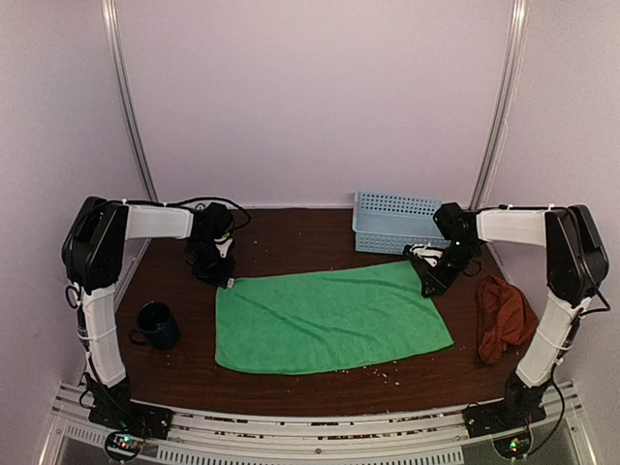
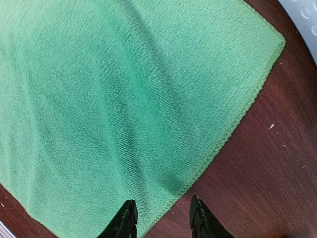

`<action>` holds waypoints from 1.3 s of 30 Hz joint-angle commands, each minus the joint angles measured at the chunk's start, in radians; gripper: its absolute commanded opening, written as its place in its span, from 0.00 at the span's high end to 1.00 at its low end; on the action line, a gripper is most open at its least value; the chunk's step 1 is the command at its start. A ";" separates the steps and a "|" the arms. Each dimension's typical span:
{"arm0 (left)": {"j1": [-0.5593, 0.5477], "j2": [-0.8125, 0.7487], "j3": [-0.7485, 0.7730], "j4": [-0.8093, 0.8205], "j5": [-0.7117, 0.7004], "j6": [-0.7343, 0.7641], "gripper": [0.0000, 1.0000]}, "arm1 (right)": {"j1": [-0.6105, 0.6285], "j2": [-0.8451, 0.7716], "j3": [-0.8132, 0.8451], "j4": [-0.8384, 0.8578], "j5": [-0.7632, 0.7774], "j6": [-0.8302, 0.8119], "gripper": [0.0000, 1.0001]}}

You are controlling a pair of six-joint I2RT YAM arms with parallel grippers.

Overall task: Roll the towels
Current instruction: Smooth out the towel at the center of the board.

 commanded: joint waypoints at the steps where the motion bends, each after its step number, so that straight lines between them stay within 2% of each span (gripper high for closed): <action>1: 0.006 0.036 -0.071 0.051 0.032 0.016 0.93 | -0.016 0.044 0.092 0.022 0.020 0.057 0.62; 3: 0.005 0.016 -0.064 0.055 0.013 0.018 1.00 | -0.016 0.060 0.115 0.010 -0.001 0.044 0.62; 10: -0.060 -0.027 -0.005 0.093 -0.020 -0.083 1.00 | 0.055 0.023 -0.059 -0.028 0.101 -0.144 0.62; 14: -0.104 -0.035 -0.015 0.150 -0.014 -0.150 1.00 | 0.057 0.046 -0.079 -0.013 0.177 -0.226 0.61; 17: -0.127 -0.024 0.008 0.133 -0.030 -0.161 1.00 | 0.062 0.076 -0.085 0.006 0.206 -0.281 0.61; 22: -0.143 -0.034 0.054 0.087 -0.066 -0.160 1.00 | 0.089 0.080 -0.151 0.019 0.252 -0.297 0.63; 27: -0.141 -0.069 0.035 0.060 -0.107 -0.147 1.00 | 0.161 -0.004 -0.279 0.026 0.317 -0.300 0.64; 33: -0.141 -0.110 0.014 0.058 -0.111 -0.103 1.00 | 0.145 -0.120 -0.247 -0.062 0.208 -0.253 0.64; 39: -0.141 -0.125 0.037 0.030 -0.133 -0.051 1.00 | 0.058 -0.188 -0.137 -0.108 0.037 -0.167 0.58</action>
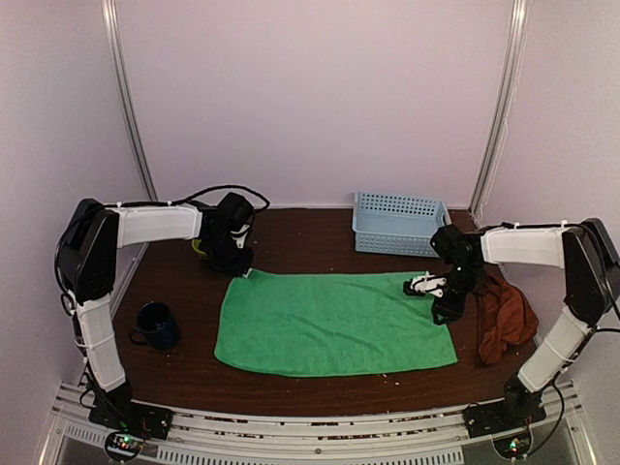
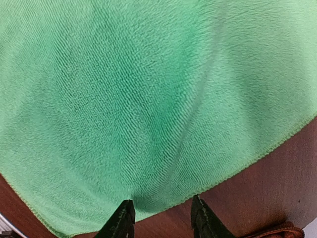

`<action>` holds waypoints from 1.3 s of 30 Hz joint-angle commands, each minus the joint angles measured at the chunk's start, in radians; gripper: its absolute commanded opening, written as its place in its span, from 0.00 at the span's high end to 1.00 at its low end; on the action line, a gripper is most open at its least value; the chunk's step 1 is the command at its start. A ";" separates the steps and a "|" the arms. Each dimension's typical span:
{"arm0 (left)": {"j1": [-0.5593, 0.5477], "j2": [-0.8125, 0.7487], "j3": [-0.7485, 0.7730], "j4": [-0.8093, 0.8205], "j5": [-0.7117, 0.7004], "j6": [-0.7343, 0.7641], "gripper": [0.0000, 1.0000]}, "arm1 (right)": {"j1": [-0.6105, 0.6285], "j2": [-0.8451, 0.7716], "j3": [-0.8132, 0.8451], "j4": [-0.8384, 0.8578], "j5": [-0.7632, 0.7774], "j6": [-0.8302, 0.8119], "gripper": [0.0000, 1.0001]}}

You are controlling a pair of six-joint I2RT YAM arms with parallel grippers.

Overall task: Roll the towels
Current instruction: Smooth out the towel at the center of the board, then pick up the towel from the center of the board.

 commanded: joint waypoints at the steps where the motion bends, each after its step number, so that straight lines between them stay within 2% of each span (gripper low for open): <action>1: 0.005 -0.033 0.024 -0.029 -0.034 0.054 1.00 | -0.078 -0.031 0.118 -0.084 -0.173 0.080 0.58; 4: 0.009 -0.031 0.022 -0.029 -0.021 0.059 1.00 | -0.139 0.005 0.187 -0.031 -0.223 0.182 0.58; 8: 0.013 -0.029 -0.002 0.006 0.008 0.048 1.00 | -0.157 0.118 0.264 0.100 -0.175 0.306 0.58; 13: 0.011 -0.042 -0.032 0.058 0.032 0.034 1.00 | -0.157 0.238 0.354 0.165 -0.138 0.404 0.59; 23: 0.011 -0.042 -0.044 0.073 -0.015 0.054 1.00 | -0.157 0.337 0.393 0.209 -0.012 0.447 0.59; 30: 0.011 -0.044 -0.063 0.085 -0.023 0.051 1.00 | -0.158 0.400 0.420 0.210 -0.057 0.448 0.59; 39: 0.013 -0.037 -0.068 0.091 -0.044 0.074 1.00 | -0.159 0.428 0.417 0.217 -0.121 0.453 0.79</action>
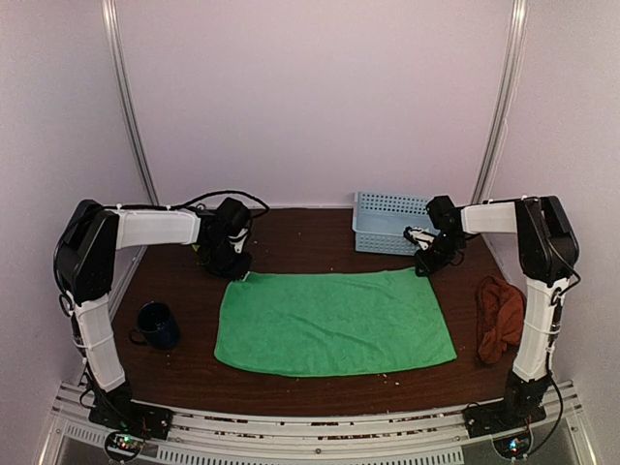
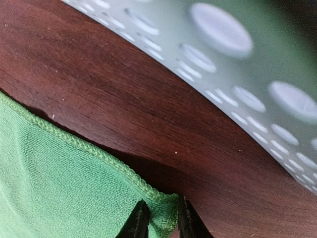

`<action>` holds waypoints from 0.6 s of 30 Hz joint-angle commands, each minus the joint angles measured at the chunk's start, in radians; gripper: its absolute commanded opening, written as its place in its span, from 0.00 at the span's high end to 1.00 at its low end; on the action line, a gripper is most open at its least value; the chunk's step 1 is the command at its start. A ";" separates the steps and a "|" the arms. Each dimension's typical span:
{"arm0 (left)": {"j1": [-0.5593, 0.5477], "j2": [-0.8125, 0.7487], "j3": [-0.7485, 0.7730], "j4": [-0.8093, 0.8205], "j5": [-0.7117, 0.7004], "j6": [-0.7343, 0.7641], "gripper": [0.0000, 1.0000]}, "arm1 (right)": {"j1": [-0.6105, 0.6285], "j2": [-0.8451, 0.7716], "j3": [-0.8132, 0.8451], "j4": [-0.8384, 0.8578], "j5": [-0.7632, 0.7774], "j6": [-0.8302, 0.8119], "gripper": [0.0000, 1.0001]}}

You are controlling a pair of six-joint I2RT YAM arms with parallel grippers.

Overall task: Roll the towels
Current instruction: Pick up the towel from the center of the board, then fold the towel at the center of the board.

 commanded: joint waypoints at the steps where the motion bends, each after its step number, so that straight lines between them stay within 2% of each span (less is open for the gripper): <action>1: 0.006 -0.021 -0.001 0.036 -0.024 0.025 1.00 | 0.000 0.015 -0.015 0.018 -0.023 0.010 0.80; 4: 0.010 -0.032 0.005 0.040 -0.028 0.028 1.00 | 0.000 -0.014 -0.023 0.032 -0.044 0.007 0.86; 18: 0.020 -0.155 -0.012 0.083 -0.069 0.053 1.00 | -0.041 -0.241 -0.093 0.092 -0.127 -0.034 1.00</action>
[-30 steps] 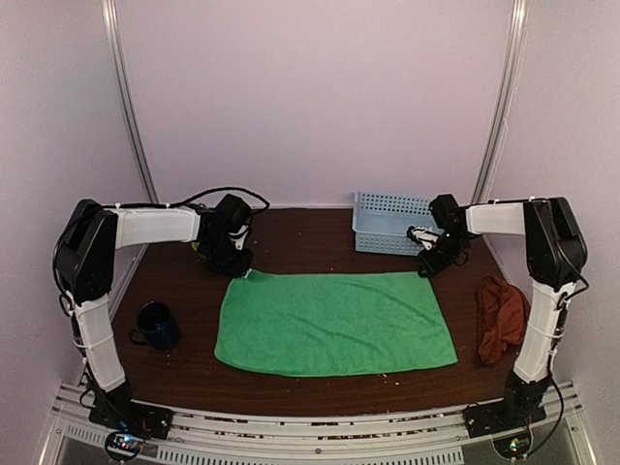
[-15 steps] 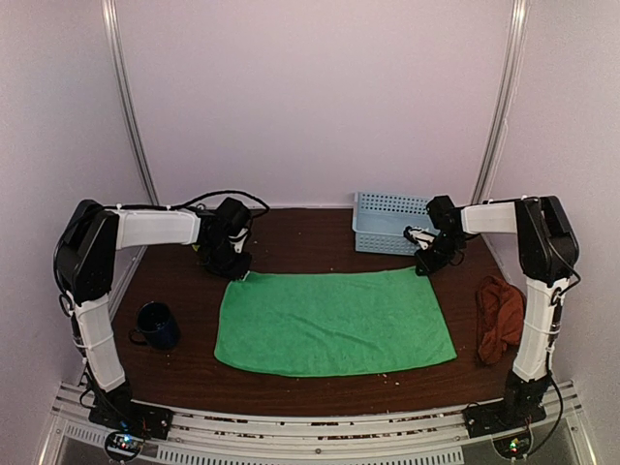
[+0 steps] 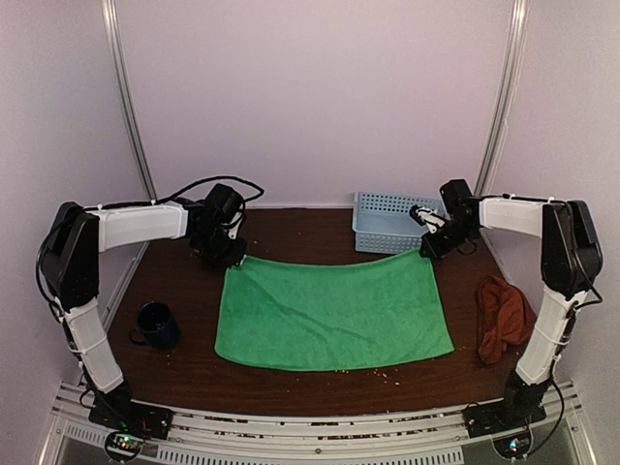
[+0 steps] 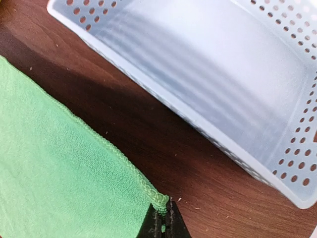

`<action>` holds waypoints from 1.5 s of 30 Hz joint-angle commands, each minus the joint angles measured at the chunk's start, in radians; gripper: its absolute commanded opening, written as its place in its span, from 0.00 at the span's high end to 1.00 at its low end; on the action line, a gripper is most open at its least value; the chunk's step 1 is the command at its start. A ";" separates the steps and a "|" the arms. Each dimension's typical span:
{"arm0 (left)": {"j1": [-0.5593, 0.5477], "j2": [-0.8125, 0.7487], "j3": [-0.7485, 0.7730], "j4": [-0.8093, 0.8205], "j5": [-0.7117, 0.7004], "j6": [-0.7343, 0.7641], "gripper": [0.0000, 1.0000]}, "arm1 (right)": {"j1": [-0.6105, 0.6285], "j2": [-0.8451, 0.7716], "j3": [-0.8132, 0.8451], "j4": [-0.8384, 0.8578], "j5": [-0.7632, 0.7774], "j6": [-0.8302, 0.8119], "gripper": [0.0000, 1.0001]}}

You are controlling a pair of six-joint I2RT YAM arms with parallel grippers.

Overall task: Roll the towels
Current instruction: Fold the towel at the center of the board.

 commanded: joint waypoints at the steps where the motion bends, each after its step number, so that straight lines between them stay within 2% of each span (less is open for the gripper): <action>1: 0.009 -0.072 -0.021 0.057 -0.026 0.015 1.00 | -0.019 -0.076 -0.043 0.050 -0.038 -0.023 1.00; 13: 0.008 -0.232 -0.193 0.064 0.054 0.037 1.00 | -0.036 -0.214 -0.212 0.090 -0.095 -0.056 1.00; 20: 0.009 -0.306 -0.290 0.059 0.185 0.048 1.00 | -0.037 -0.332 -0.336 0.065 -0.193 -0.148 1.00; 28: 0.009 -0.383 -0.367 0.011 0.295 0.058 1.00 | -0.036 -0.410 -0.428 -0.007 -0.223 -0.271 1.00; 37: 0.007 -0.414 -0.439 -0.030 0.368 0.056 1.00 | -0.036 -0.443 -0.478 -0.099 -0.202 -0.365 1.00; 45: 0.007 -0.399 -0.445 -0.066 0.406 0.071 1.00 | -0.036 -0.474 -0.523 -0.112 -0.202 -0.414 1.00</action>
